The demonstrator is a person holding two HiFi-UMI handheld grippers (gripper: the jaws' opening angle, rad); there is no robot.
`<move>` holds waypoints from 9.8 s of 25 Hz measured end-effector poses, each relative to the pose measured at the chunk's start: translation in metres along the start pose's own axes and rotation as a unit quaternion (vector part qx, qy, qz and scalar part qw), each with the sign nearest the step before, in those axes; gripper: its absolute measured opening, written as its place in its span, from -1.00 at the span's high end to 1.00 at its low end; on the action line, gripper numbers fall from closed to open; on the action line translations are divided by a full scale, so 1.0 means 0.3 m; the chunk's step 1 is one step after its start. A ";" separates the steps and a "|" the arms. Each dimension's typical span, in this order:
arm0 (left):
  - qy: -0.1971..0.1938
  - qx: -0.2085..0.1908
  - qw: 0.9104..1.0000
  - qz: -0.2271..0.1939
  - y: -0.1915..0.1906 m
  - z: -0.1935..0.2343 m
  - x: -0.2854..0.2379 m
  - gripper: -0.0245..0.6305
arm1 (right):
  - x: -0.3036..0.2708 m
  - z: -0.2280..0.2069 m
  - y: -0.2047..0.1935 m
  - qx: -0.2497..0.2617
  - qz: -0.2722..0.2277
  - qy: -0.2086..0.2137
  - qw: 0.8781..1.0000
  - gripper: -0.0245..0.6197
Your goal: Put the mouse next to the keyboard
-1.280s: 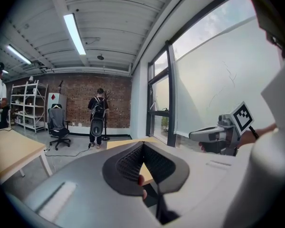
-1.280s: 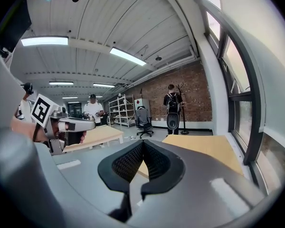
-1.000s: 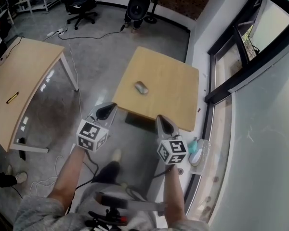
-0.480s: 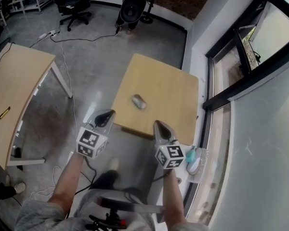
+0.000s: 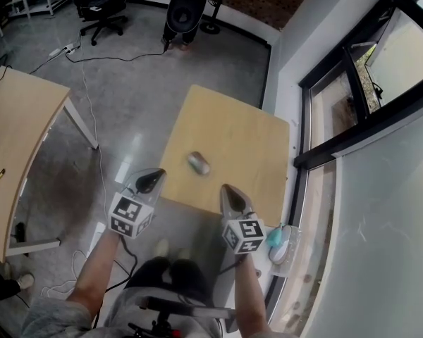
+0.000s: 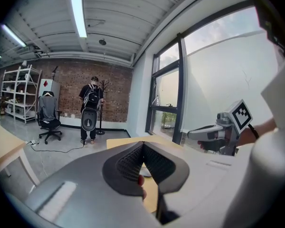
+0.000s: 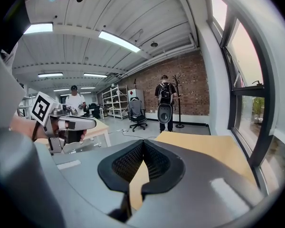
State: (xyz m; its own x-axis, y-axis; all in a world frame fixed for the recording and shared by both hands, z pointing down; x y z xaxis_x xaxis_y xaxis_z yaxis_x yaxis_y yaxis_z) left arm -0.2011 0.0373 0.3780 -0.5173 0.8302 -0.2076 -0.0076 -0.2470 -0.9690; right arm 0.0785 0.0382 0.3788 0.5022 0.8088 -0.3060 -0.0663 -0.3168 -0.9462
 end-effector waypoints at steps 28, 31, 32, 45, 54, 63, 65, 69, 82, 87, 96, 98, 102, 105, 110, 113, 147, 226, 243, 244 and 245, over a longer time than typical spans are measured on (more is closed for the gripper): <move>0.033 0.038 0.997 0.053 -0.293 0.147 -0.328 0.93 | -0.443 -0.205 -0.254 0.009 0.065 0.053 0.996 0.88; 0.032 0.038 0.997 0.057 -0.318 0.146 -0.342 0.93 | -0.463 -0.220 -0.262 0.009 0.061 0.055 0.997 0.88; 0.033 0.039 0.997 0.058 -0.325 0.148 -0.344 0.93 | -0.469 -0.223 -0.267 0.006 0.058 0.057 0.997 0.88; 0.033 0.057 0.995 0.073 -0.421 0.187 -0.414 0.93 | -0.554 -0.267 -0.367 -0.008 0.078 0.060 0.995 0.88; 0.021 0.040 0.996 0.076 -0.404 0.202 -0.456 0.93 | -0.592 -0.283 -0.373 -0.010 0.082 0.054 0.995 0.88; 0.017 0.048 0.996 0.073 -0.398 0.176 -0.467 0.93 | -0.653 -0.283 -0.391 0.000 0.111 0.084 0.990 0.27; 0.017 0.049 0.996 0.075 -0.402 0.173 -0.469 0.93 | -0.676 -0.276 -0.403 0.007 0.123 0.093 0.988 0.08; 0.020 0.054 0.995 0.079 -0.417 0.173 -0.466 0.93 | -0.713 -0.250 -0.428 0.047 0.152 0.105 0.982 -0.12; 0.032 0.059 0.994 0.087 -0.443 0.189 -0.459 0.93 | -0.771 -0.225 -0.461 0.064 0.188 0.117 0.973 -0.24; 0.043 0.072 0.993 0.085 -0.461 0.195 -0.458 0.93 | -0.772 -0.217 -0.479 0.081 0.213 0.119 0.966 -0.10; 0.045 0.080 0.993 0.081 -0.448 0.195 -0.463 0.93 | -0.771 -0.207 -0.483 0.092 0.212 0.115 0.966 -0.04; 0.045 0.082 0.992 0.081 -0.452 0.198 -0.461 0.93 | -0.770 -0.208 -0.484 0.090 0.208 0.111 0.967 -0.04; 0.046 0.085 0.992 0.082 -0.452 0.200 -0.458 0.93 | -0.768 -0.209 -0.482 0.089 0.204 0.106 0.969 -0.03; 0.045 0.083 0.992 0.082 -0.448 0.199 -0.457 0.93 | -0.768 -0.211 -0.480 0.086 0.203 0.104 0.970 -0.03; 0.048 0.084 0.992 0.080 -0.445 0.201 -0.458 0.93 | -0.760 -0.225 -0.483 0.073 0.200 0.105 0.971 -0.03; 0.049 0.085 0.992 0.079 -0.446 0.201 -0.459 0.93 | -0.763 -0.226 -0.477 0.060 0.191 0.102 0.974 -0.02; -0.008 0.054 0.996 0.064 -0.321 0.103 -0.573 0.93 | -0.578 -0.413 -0.327 0.022 0.128 0.003 0.992 -0.02; -0.184 0.025 0.974 0.128 -0.472 -0.310 -0.990 0.93 | -0.099 -0.854 -0.599 -0.052 0.140 -0.215 0.965 -0.03; -0.172 0.023 0.977 0.127 -0.461 -0.297 -0.965 0.93 | -0.091 -0.841 -0.587 -0.060 0.105 -0.256 0.959 -0.18; -0.171 0.023 0.977 0.127 -0.461 -0.296 -0.964 0.93 | -0.091 -0.841 -0.584 -0.058 0.104 -0.257 0.959 -0.19; -0.171 0.023 0.977 0.127 -0.460 -0.295 -0.963 0.93 | -0.091 -0.839 -0.581 -0.058 0.104 -0.256 0.959 -0.20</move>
State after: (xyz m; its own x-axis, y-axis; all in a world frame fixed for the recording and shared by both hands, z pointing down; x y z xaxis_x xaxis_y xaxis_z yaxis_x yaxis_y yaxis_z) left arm 0.0252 -0.1241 0.5598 -0.7635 0.5254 -0.3757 0.1239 -0.4517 -0.8835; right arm 0.2935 -0.0533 0.5787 -0.0027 0.8502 -0.5265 -0.0073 -0.5265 -0.8502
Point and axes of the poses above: the fingertips, and each gripper's own axes: x backward along the fingers, z to its left, y out of its top, the point moved 10 cm from there along x, backward along the fingers, and after that the axes turned 3 degrees about -z, right-handed, at the moved point
